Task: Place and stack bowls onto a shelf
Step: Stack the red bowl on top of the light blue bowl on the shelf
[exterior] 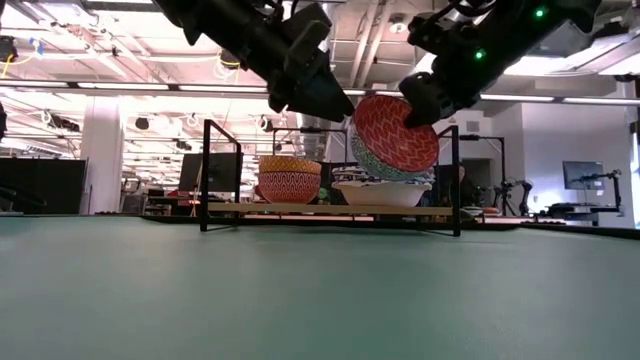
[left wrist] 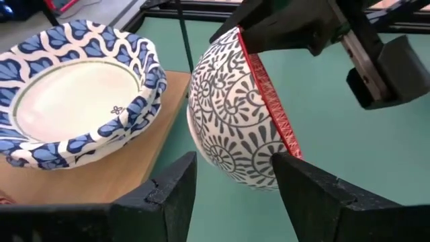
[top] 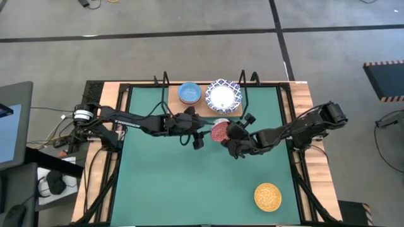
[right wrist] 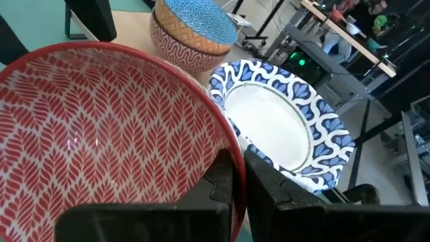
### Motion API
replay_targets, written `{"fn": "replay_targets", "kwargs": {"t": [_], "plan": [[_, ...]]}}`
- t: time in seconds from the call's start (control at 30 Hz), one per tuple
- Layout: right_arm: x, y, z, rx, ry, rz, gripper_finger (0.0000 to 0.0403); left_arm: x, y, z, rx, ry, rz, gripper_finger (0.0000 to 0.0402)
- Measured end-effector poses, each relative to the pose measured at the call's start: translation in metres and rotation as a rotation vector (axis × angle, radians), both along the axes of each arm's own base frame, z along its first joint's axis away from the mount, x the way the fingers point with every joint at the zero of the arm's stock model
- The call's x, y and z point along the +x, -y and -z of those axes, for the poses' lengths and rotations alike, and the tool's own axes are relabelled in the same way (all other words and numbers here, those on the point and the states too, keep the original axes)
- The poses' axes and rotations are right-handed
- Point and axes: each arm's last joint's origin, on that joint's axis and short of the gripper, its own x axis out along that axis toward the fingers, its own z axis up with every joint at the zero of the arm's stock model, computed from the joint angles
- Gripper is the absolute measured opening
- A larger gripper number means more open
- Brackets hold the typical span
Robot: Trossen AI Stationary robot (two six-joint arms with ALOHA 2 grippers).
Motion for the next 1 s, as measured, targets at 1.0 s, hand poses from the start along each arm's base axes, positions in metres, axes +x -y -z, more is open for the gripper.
{"fn": "replay_targets", "kwargs": {"t": [1.0], "plan": [[0.0011,0.0077,-0.0039,0.032,0.147,0.109,0.0041,-0.0033,0.0023,-0.01,0.084,0.016,-0.043,0.019]]}}
